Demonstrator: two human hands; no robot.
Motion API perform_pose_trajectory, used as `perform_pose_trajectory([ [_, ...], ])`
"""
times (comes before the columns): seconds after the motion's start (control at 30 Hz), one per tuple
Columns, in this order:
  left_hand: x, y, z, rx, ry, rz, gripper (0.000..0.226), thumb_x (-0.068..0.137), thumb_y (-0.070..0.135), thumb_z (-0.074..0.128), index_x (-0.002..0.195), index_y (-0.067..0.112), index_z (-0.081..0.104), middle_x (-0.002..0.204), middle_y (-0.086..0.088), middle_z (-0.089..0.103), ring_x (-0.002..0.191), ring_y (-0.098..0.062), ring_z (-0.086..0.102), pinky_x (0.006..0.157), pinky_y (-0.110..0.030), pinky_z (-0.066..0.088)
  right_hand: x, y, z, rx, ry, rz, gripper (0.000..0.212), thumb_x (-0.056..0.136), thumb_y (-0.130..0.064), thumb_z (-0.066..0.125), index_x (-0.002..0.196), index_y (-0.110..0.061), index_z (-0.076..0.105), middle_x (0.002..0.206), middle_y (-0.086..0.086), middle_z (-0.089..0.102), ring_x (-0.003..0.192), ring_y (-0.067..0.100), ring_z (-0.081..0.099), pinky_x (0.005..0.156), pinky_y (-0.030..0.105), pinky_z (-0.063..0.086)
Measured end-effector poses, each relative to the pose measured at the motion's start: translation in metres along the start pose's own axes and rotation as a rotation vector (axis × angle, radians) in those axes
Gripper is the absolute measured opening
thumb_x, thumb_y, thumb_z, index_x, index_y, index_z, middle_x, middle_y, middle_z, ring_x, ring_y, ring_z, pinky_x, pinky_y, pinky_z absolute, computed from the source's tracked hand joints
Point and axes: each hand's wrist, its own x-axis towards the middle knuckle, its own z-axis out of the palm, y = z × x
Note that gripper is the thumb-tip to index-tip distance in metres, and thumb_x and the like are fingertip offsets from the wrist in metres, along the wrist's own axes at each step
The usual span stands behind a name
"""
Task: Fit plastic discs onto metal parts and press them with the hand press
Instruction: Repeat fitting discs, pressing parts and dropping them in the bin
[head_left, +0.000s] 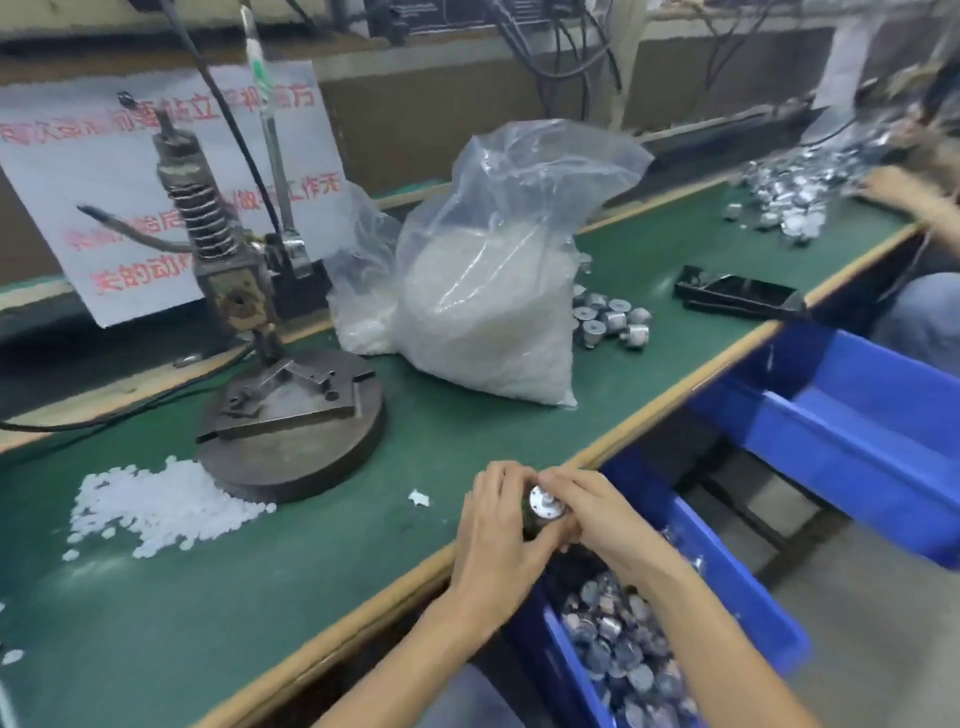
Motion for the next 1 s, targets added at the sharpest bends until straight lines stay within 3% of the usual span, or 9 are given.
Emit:
perform_pose_trajectory([
  [0.07, -0.006, 0.012, 0.03, 0.032, -0.111, 0.061, 0.031, 0.079, 0.037, 0.068, 0.097, 0.015, 0.054, 0.093, 0.005, 0.049, 0.086, -0.013, 0.045, 0.075, -0.024, 0.032, -0.018, 0.021, -0.028, 0.057, 0.071, 0.072, 0.034, 0.098, -0.013, 0.044, 0.074, -0.017, 0.068, 0.059, -0.007, 0.056, 0.045, 0.006, 0.047, 0.042, 0.02, 0.037],
  [0.2, -0.017, 0.02, 0.085, 0.1, -0.446, 0.093, 0.039, 0.084, 0.042, 0.063, 0.11, 0.015, 0.051, 0.107, 0.001, 0.052, 0.098, -0.017, 0.05, 0.082, -0.026, 0.03, -0.045, 0.071, -0.071, 0.102, 0.217, 0.233, 0.046, 0.095, -0.009, 0.042, 0.055, -0.02, 0.061, 0.057, -0.002, 0.049, 0.048, 0.007, 0.046, 0.044, 0.021, 0.034],
  [0.37, -0.023, 0.009, 0.116, 0.261, -0.739, 0.128, 0.05, 0.087, 0.04, 0.059, 0.129, 0.018, 0.043, 0.126, 0.002, 0.049, 0.118, -0.018, 0.044, 0.093, -0.032, 0.03, -0.048, 0.142, -0.098, 0.094, 0.409, 0.501, 0.017, 0.096, -0.018, 0.047, 0.095, -0.013, 0.063, 0.084, 0.006, 0.064, 0.063, 0.022, 0.062, 0.056, 0.029, 0.046],
  [0.5, -0.021, -0.001, 0.116, 0.291, -0.729, 0.123, 0.046, 0.088, 0.038, 0.057, 0.127, 0.02, 0.043, 0.125, 0.003, 0.051, 0.116, -0.017, 0.046, 0.094, -0.032, 0.032, -0.039, 0.177, -0.106, -0.029, 0.555, 0.555, 0.027, 0.099, -0.021, 0.045, 0.12, -0.008, 0.055, 0.119, 0.013, 0.06, 0.096, 0.029, 0.064, 0.083, 0.041, 0.054],
  [0.6, -0.017, -0.007, 0.11, 0.267, -0.705, 0.131, 0.045, 0.089, 0.033, 0.057, 0.129, 0.019, 0.044, 0.123, 0.003, 0.052, 0.113, -0.016, 0.049, 0.094, -0.03, 0.033, -0.041, 0.179, -0.104, -0.098, 0.575, 0.528, 0.045, 0.098, -0.021, 0.045, 0.141, -0.012, 0.04, 0.128, 0.005, 0.053, 0.093, 0.02, 0.062, 0.075, 0.03, 0.055],
  [0.67, -0.014, -0.008, 0.105, 0.249, -0.692, 0.144, 0.044, 0.089, 0.032, 0.057, 0.13, 0.019, 0.045, 0.123, 0.003, 0.053, 0.112, -0.015, 0.049, 0.096, -0.03, 0.035, -0.043, 0.171, -0.102, -0.26, 0.593, 0.505, 0.045, 0.096, -0.016, 0.045, 0.14, -0.012, 0.043, 0.119, 0.009, 0.058, 0.088, 0.02, 0.061, 0.082, 0.033, 0.05],
  [0.77, -0.008, -0.004, 0.097, 0.188, -0.672, 0.147, 0.043, 0.09, 0.029, 0.057, 0.131, 0.018, 0.046, 0.125, 0.003, 0.053, 0.112, -0.015, 0.05, 0.097, -0.03, 0.037, -0.043, 0.149, -0.097, -0.387, 0.627, 0.435, 0.038, 0.095, -0.013, 0.046, 0.132, -0.011, 0.051, 0.114, 0.013, 0.063, 0.098, 0.025, 0.063, 0.073, 0.028, 0.04],
  [0.9, 0.007, 0.009, 0.073, 0.093, -0.615, 0.19, 0.04, 0.09, 0.027, 0.058, 0.128, 0.018, 0.05, 0.12, 0.002, 0.055, 0.103, -0.015, 0.054, 0.091, -0.028, 0.041, -0.036, 0.1, -0.085, -0.468, 0.627, 0.219, 0.029, 0.096, -0.013, 0.046, 0.122, -0.012, 0.058, 0.123, 0.006, 0.058, 0.11, 0.02, 0.055, 0.095, 0.032, 0.042],
  [1.0, 0.019, 0.013, 0.04, 0.012, -0.501, 0.197, 0.037, 0.088, 0.024, 0.061, 0.124, 0.018, 0.053, 0.114, 0.003, 0.059, 0.096, -0.011, 0.055, 0.089, -0.027, 0.043, -0.027, 0.056, -0.064, -0.484, 0.628, 0.045, 0.024, 0.094, -0.011, 0.045, 0.112, -0.016, 0.062, 0.109, 0.004, 0.061, 0.097, 0.021, 0.059, 0.093, 0.042, 0.045],
])
